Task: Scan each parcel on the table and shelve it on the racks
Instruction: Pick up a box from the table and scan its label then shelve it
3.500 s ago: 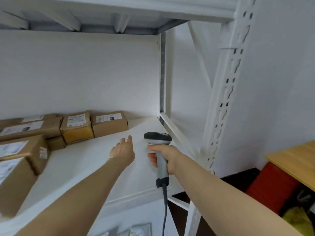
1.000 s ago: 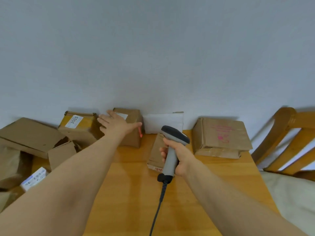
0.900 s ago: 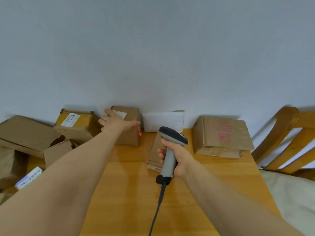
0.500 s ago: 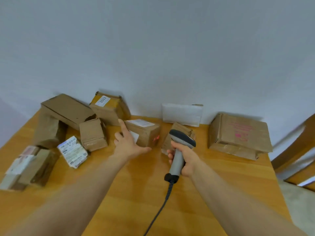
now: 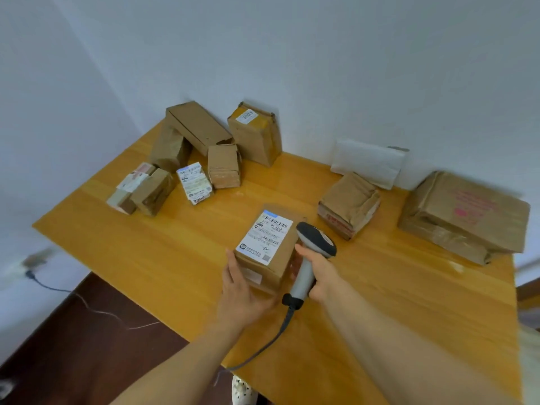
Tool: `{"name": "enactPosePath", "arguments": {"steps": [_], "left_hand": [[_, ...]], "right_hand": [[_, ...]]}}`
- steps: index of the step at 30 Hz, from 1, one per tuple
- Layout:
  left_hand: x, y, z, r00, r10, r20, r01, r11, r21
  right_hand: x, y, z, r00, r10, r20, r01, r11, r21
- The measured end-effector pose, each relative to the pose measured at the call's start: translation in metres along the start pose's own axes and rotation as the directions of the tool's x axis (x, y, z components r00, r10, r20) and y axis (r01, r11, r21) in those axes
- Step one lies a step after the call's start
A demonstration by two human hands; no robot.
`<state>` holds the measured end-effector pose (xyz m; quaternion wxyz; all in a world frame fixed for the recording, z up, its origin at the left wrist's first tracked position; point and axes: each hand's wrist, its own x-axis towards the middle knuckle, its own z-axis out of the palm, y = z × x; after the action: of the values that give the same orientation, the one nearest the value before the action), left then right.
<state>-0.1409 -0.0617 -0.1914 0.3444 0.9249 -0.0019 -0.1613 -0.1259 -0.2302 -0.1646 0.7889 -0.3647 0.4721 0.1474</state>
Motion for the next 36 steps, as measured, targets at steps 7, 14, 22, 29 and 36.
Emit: {"name": "enactPosePath", "arguments": {"steps": [7, 14, 22, 29, 36], "left_hand": [[0.008, 0.006, -0.027, 0.998, -0.049, -0.042, 0.043, 0.992, -0.122], [0.076, 0.000, -0.029, 0.912, -0.318, 0.259, 0.401, 0.827, -0.394], [0.067, -0.006, -0.083, 0.923, -0.183, 0.339, 0.371, 0.660, -0.653], [0.067, -0.020, -0.182, 0.953, -0.146, 0.265, 0.279, 0.762, -0.584], [0.065, -0.016, -0.241, 0.989, -0.146, -0.003, 0.116, 0.799, -0.590]], "right_hand": [[0.003, 0.001, 0.003, 0.998, -0.055, -0.034, 0.056, 0.998, 0.021], [0.000, 0.007, 0.012, 0.994, -0.076, -0.077, 0.076, 0.997, -0.003], [-0.022, -0.001, 0.062, 0.986, -0.164, 0.020, 0.166, 0.981, -0.099], [-0.063, -0.017, 0.128, 0.899, -0.401, 0.178, 0.431, 0.883, -0.186], [-0.109, -0.006, 0.168, 0.767, -0.437, 0.470, 0.614, 0.712, -0.339]]}}
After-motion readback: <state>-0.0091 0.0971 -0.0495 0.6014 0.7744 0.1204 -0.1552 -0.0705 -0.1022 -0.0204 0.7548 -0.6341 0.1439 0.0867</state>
